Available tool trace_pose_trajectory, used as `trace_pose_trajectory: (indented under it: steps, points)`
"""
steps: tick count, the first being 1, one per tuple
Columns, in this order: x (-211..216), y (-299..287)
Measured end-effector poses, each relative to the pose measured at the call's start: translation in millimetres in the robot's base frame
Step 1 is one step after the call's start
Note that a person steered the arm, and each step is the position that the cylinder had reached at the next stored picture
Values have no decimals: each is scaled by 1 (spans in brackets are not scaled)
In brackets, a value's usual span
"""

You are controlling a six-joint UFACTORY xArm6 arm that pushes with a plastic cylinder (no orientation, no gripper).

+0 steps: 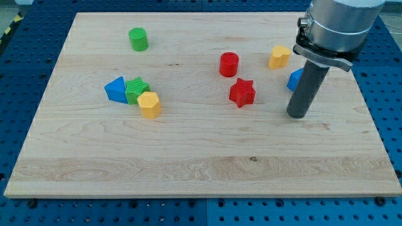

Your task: Push the red star slightly towards the left side of the board

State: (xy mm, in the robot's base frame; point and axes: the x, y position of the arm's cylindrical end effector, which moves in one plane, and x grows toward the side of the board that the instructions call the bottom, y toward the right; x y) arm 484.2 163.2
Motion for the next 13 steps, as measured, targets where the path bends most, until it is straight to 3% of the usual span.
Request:
trace_pose_trajectory:
  steps: [3,6,13]
  points:
    - [-23,0]
    - [-20,-52]
    - [-60,-53]
